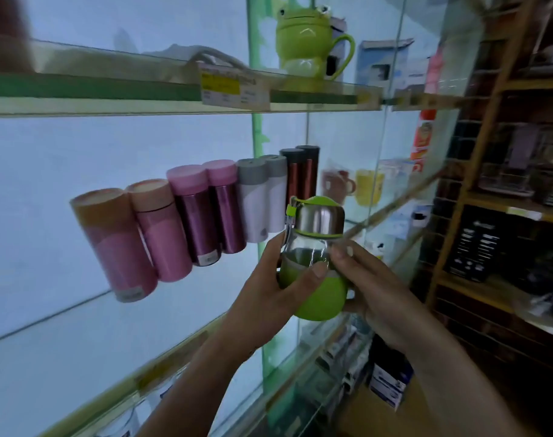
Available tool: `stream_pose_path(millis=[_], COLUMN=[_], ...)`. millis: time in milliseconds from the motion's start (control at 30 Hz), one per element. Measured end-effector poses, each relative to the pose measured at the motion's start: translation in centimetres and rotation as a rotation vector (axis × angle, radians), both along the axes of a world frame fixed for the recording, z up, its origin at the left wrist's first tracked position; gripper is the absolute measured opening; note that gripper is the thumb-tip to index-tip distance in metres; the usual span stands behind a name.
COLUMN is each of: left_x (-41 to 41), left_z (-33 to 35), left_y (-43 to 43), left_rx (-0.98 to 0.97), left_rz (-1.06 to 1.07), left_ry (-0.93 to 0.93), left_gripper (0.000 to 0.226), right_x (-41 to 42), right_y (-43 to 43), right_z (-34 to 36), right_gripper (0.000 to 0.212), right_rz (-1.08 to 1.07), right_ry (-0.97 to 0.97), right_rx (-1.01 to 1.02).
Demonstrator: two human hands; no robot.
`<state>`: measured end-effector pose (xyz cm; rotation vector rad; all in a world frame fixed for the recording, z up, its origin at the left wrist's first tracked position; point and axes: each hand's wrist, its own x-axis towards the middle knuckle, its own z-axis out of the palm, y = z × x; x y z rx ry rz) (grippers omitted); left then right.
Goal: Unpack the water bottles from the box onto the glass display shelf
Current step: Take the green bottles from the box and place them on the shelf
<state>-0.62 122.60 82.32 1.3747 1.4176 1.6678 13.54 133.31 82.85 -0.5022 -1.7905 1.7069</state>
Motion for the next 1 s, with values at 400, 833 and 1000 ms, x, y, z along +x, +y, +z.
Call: stream_pose_path(millis=[400, 833, 1000], left_x=[-2.1, -5.1, -6.8], left_z=[1.0, 1.4, 1.3], left_y=[-6.5, -15.6, -19.2], left_rx=[0.057, 0.012, -0.024], left_rz=[0.338, 0.676, 0.777], left_ry=[0.013, 0.045, 0.054], left_gripper=[0.053, 0.063, 0.07], right_x=[-6.8, -14.5, -17.4], right_y=[-2.3, -9.3, -12.7], right_z=[1.1, 1.7, 1.6], right_gripper=[0.047, 0.049, 0.047], right_rz=[0.315, 0.644, 0.741], right_ry=[0.021, 0.046, 0.061], right_rx=[0.038, 0.041, 0.025])
